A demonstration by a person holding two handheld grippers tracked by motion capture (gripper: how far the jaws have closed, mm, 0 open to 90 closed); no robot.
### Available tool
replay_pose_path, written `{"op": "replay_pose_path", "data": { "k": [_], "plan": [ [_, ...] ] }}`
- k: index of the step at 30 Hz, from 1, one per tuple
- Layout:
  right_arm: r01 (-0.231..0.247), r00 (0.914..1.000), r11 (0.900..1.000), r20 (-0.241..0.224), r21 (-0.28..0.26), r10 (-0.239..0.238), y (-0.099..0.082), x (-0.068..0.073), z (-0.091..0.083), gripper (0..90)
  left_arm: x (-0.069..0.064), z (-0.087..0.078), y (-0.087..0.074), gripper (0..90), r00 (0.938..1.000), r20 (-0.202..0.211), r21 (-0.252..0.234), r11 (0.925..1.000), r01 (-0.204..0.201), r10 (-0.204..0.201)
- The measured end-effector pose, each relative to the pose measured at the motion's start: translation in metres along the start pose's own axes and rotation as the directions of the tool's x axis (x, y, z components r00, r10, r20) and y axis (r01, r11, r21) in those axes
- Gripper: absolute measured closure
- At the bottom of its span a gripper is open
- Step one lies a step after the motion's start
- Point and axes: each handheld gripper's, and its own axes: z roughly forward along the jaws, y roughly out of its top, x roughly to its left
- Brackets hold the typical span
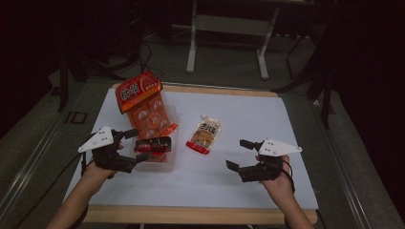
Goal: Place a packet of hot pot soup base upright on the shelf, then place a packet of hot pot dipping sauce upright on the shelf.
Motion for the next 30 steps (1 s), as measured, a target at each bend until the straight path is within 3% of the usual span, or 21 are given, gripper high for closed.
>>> {"op": "replay_pose_path", "data": {
  "k": [2,6,12,20,24,30],
  "plan": [
    [0.013,0.9993,0.9999,0.035,-0.004,-0.012,0.000,0.001,0.002,11.5,-0.005,0.000,0.002,7.8,1.0000,0.007,0.000,1.0000,-0.001,0.001],
    [0.011,0.9992,0.9999,0.039,0.004,-0.011,0.000,-0.004,0.005,11.1,-0.019,0.003,0.007,8.2,0.9997,-0.005,0.019,0.9995,-0.024,0.025],
    [0.000,0.9974,1.0000,0.072,0.007,-0.001,0.000,-0.010,0.009,13.6,-0.046,0.008,0.012,8.0,0.9986,-0.014,-0.008,0.9987,-0.050,0.050],
    [0.013,0.9946,0.9996,0.102,0.023,-0.015,0.003,-0.020,0.017,14.8,-0.075,0.015,0.016,8.0,0.9947,0.047,-0.030,0.9955,-0.090,0.091],
    [0.006,0.9938,0.9995,0.110,0.030,-0.009,0.003,-0.026,0.024,15.3,-0.088,0.022,0.011,7.9,0.9909,0.068,-0.017,0.9932,-0.116,0.116],
    [0.001,0.9932,0.9992,0.116,0.040,-0.006,0.004,-0.034,0.032,16.8,-0.101,0.030,0.000,7.9,0.9877,0.104,-0.009,0.9931,-0.117,0.117]
  ]
}}
